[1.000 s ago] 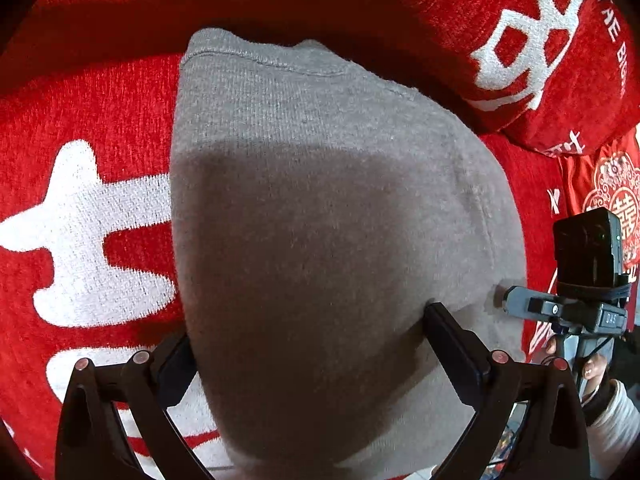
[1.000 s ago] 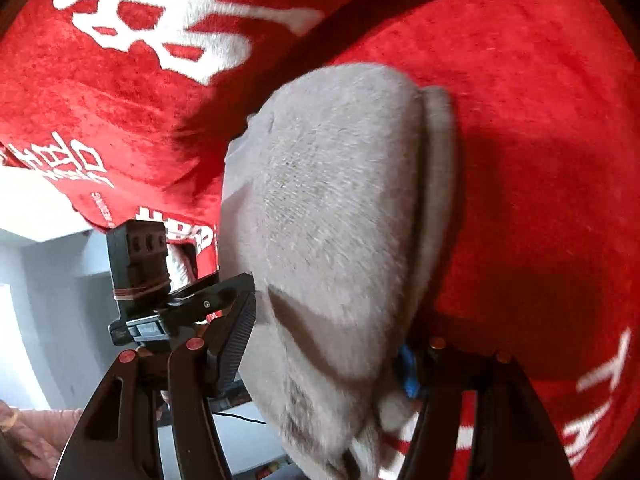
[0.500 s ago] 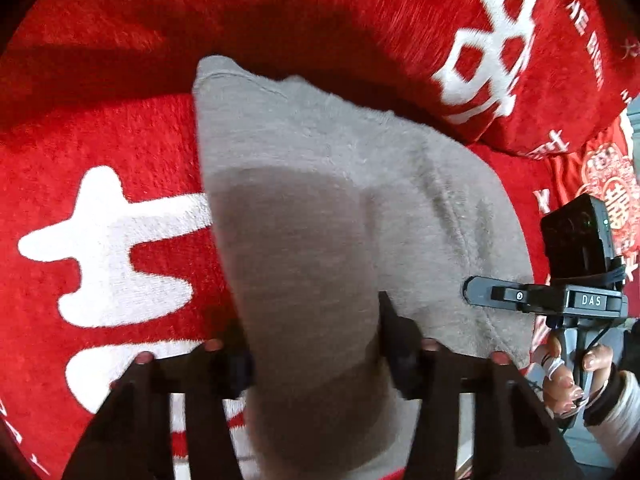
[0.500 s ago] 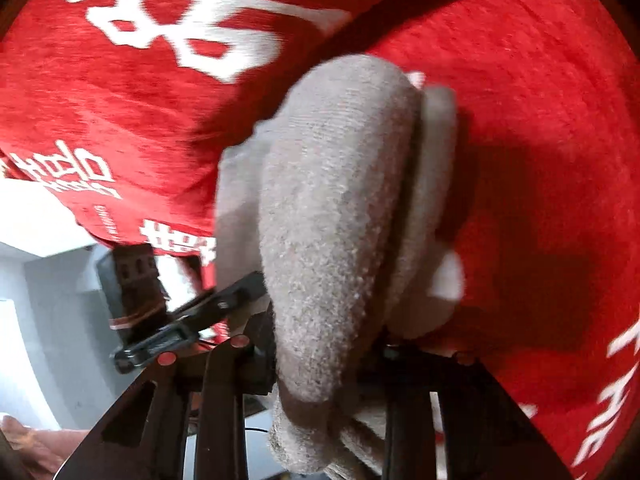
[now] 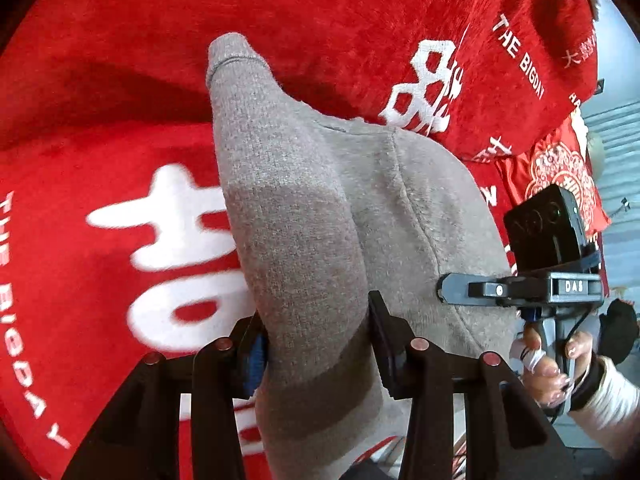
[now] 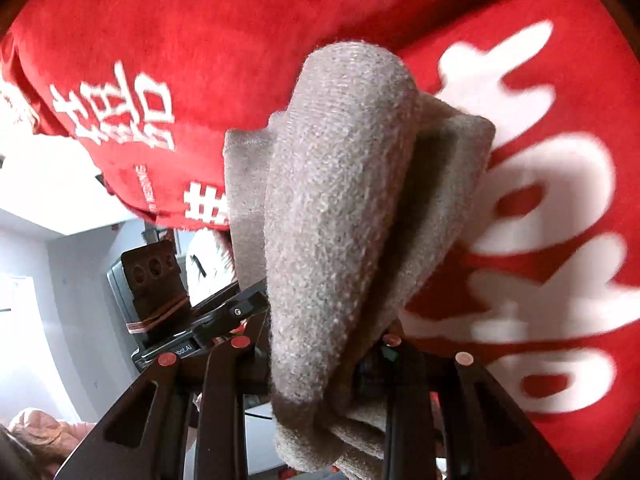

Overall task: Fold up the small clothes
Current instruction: 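Lower the folded sweater onto the red cloth and open both tools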

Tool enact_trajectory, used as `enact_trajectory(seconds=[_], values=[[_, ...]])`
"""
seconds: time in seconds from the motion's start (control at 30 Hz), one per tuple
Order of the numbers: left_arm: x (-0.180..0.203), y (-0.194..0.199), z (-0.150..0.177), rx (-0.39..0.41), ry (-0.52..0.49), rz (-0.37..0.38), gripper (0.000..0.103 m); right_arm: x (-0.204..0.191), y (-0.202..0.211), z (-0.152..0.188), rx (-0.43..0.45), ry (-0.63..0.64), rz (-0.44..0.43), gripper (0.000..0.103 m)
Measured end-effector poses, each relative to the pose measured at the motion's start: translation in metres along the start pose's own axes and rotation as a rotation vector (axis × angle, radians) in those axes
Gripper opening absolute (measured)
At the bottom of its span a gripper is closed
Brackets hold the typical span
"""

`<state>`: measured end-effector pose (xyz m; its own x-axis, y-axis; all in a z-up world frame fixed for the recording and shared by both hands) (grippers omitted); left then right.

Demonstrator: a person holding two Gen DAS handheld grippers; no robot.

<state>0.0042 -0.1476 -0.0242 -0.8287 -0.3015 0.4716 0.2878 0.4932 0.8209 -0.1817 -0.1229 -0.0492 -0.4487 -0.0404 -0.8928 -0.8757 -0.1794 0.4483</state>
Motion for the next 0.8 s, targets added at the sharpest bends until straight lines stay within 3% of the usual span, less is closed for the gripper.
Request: enact_trajectory(seconds=[0.17,0.33,0.47,0.57,0.63,0.8], values=[[-0.042,0.031,0.029,-0.018,0.017,-0.059,0.046,-0.009,-0.047,0.036,-0.064,-0.012,0.005,0.031],[-0.098,0.04,0.063,-0.028,0.081,-0.12,0.046,-0.006,-0.1,0.061,-0.125,0.014,0.087,0.031],[-0.131,0.041,0.083,-0.041,0.117,-0.181,0.046,0.004,-0.105,0.06,-0.115,0.051,0.245,0.038],[-0.141,0.062,0.085,0.022,0.142,-0.163,0.046,0.0,-0.099,0.06,-0.083,0.119,0.344,0.039],[-0.146,0.071,0.084,0.053,0.137,-0.194,0.046,-0.002,-0.092,0.057,-0.053,0.212,0.453,0.028],[-0.171,0.056,0.104,0.001,0.098,-0.356,0.046,0.024,-0.081,0.059,-0.054,0.389,0.659,0.023]])
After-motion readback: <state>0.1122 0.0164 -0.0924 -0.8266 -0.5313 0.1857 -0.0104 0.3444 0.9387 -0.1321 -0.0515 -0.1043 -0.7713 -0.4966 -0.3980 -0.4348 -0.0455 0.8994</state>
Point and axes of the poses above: each gripper's, at about its wrist camera, not at the fingertips, and y roughly against the way its jaws point, x to its right, z to its underside, the point moved 7 cm from there along -y, roughly the way its jaws point, and after that the axes turned 14 degrees about x, right-handed, at the moved point
